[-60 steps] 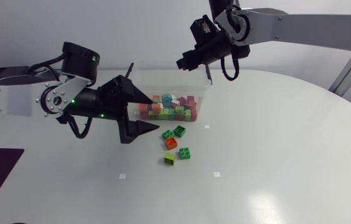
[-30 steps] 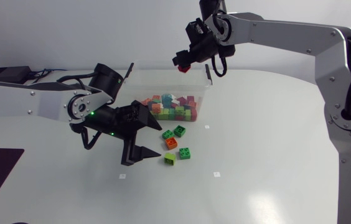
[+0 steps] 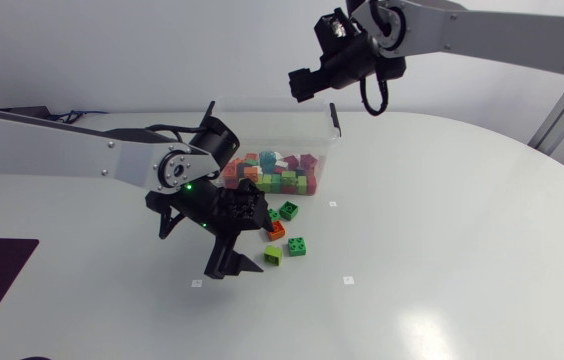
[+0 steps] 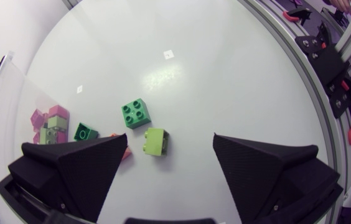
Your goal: Place the duplo bricks in the container
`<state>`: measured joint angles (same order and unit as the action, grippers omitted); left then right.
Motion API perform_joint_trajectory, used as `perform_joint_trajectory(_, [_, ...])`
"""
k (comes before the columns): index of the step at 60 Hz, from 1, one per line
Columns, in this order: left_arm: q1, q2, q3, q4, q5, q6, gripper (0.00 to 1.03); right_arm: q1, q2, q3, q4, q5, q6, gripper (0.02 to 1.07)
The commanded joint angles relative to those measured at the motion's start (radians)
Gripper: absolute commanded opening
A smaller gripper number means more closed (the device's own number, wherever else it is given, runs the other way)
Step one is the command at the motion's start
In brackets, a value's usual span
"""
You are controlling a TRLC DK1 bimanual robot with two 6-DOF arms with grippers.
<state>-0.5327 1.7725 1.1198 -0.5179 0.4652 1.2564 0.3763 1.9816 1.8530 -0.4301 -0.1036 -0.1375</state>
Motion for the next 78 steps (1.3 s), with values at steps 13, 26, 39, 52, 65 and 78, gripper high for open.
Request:
perform_joint_trajectory(13, [-0.029, 0.14, 0.155, -0.152, -0.059, 0.08, 0.91, -0.007, -0.242, -0.337, 0.096, -0.007, -0.01, 1.02])
perform_joint_trajectory(26, [-0.056, 0.214, 0.222, -0.182, -0.076, 0.066, 0.86, -0.014, -0.356, -0.54, 0.154, -0.004, -0.027, 1.02])
perform_joint_trajectory(39, [-0.061, 0.283, 0.268, -0.205, -0.102, 0.058, 0.77, -0.008, -0.422, -0.698, 0.185, -0.004, -0.034, 1.02])
perform_joint_trajectory(52, [-0.069, 0.312, 0.285, -0.211, -0.109, 0.032, 0.56, 0.018, -0.471, -0.845, 0.208, -0.044, -0.111, 1.02])
perform_joint_trajectory(65, [-0.073, 0.327, 0.288, -0.197, -0.114, -0.017, 0.22, 0.042, -0.452, -0.923, 0.2, -0.176, -0.267, 1.02])
perform_joint_trajectory(78, [-0.05, 0.288, 0.253, -0.192, -0.112, -0.046, 0.2, 0.053, -0.352, -0.861, 0.085, -0.173, -0.498, 1.02])
